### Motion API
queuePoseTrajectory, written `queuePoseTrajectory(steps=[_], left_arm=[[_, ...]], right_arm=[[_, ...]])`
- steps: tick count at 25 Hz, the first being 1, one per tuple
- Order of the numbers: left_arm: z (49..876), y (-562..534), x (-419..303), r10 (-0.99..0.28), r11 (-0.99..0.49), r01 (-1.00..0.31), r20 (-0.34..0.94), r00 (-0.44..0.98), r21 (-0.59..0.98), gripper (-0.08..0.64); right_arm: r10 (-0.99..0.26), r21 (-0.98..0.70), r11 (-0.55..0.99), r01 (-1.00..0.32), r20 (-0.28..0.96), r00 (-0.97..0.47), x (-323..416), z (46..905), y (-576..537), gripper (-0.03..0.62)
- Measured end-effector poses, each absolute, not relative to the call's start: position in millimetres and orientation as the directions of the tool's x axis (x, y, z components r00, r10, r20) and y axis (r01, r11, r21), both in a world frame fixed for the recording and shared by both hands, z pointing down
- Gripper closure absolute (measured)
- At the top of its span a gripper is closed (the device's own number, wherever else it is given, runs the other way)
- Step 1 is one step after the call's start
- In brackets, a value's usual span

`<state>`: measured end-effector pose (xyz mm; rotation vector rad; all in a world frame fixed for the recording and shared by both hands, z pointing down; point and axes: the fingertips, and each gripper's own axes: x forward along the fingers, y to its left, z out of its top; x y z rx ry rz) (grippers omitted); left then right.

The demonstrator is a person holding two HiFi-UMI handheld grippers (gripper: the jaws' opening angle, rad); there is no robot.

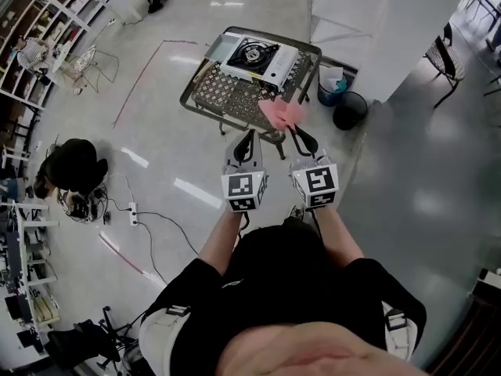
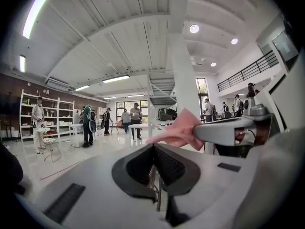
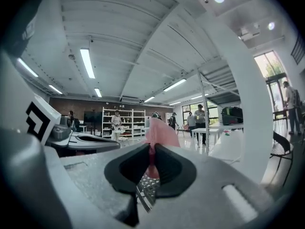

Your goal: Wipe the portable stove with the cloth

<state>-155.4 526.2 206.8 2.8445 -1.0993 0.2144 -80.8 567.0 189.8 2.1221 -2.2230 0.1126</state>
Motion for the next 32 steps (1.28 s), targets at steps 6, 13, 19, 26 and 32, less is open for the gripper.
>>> queuePoseTrajectory(steps=[6, 13, 19, 26, 32], left_arm=[[221.3, 526.8, -116.2, -0.643, -0.753, -0.658, 0.184, 0.743, 0.023, 0.560], [244.0, 517.5, -95.6, -0.644, -0.747, -0.665, 0.223, 0.732, 0.027, 0.560], [256.6, 497.9, -82.3, -0.643, -0.740, -0.670, 0.233, 0.729, 0.053, 0.560], [269.0, 448.6, -76.1, -0.655, -0.724, -0.685, 0.230, 0.720, 0.082, 0.560], [281.7, 378.6, -67.8, -0.658, -0.703, -0.703, 0.275, 0.701, 0.109, 0.560]], right_arm=[[-0.989, -0.022, 0.034, -0.999, 0.145, -0.037, -43.8, 213.4, 566.8, 0.560], [-0.984, -0.045, 0.040, -0.998, 0.172, -0.047, -19.4, 236.2, 558.9, 0.560], [-0.977, -0.039, 0.046, -0.998, 0.208, -0.053, -6.5, 250.4, 543.3, 0.560], [-0.965, -0.010, 0.095, -0.995, 0.245, -0.094, -4.3, 264.9, 495.1, 0.560], [-0.946, -0.016, 0.136, -0.991, 0.294, -0.135, 4.5, 274.8, 423.9, 0.558]])
